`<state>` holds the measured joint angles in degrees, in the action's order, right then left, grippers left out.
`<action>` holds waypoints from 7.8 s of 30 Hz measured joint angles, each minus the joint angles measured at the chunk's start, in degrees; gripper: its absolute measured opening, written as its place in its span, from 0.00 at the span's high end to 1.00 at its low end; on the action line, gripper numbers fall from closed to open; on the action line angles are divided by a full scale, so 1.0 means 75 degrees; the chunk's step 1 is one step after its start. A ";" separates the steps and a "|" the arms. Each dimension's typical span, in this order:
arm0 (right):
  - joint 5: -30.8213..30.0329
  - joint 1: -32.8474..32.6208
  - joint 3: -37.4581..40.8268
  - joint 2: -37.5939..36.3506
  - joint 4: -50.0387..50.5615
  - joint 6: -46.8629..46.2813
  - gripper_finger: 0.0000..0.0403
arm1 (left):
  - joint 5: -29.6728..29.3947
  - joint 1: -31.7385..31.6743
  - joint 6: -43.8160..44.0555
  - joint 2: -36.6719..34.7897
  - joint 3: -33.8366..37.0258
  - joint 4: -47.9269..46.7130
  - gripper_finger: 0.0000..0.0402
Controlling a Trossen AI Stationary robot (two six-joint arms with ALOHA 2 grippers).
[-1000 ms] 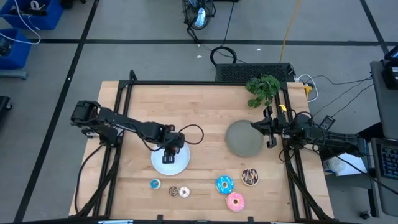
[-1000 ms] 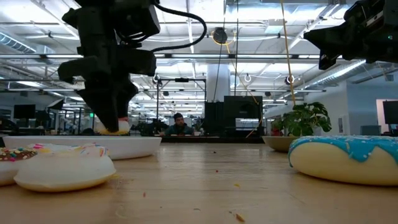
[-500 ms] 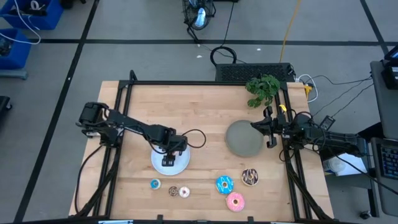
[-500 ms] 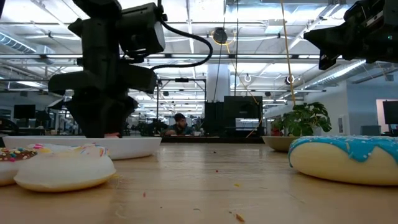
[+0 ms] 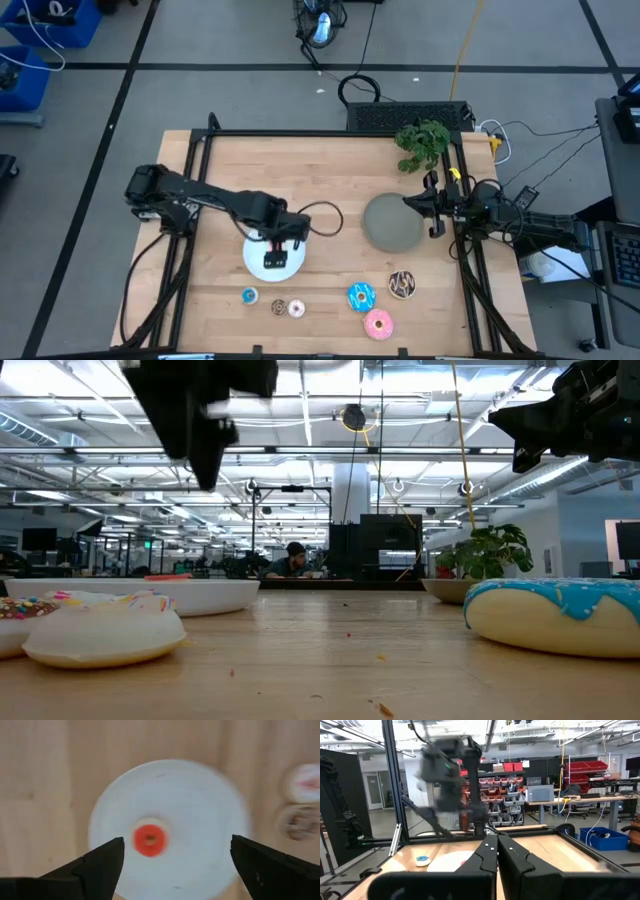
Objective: Pick & Place donuts
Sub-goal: Put the small blue donut on the white plate
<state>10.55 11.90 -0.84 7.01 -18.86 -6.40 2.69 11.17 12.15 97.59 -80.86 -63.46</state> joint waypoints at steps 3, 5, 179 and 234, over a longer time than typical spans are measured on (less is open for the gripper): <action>0.0000 0.0000 -0.0001 -0.0002 0.0052 -0.0002 1.00 | -0.0060 0.0558 0.0004 0.0002 -0.0544 -0.0086 0.14; 0.0002 0.0000 -0.0003 0.0000 0.0053 -0.0003 1.00 | -0.0225 0.0938 0.0001 -0.0001 -0.0790 -0.0166 0.19; -0.0035 0.0003 -0.0003 0.0020 -0.0253 0.0002 1.00 | -0.1262 0.4423 0.4464 0.0126 0.4133 0.4568 0.41; -0.0035 0.0002 -0.0003 0.0020 -0.0422 0.0201 1.00 | -0.1605 0.2164 0.2919 -0.2542 0.0890 -0.1300 0.51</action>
<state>10.28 11.92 -0.86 7.16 -22.02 -4.89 -9.35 27.39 34.04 78.52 -74.19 -73.21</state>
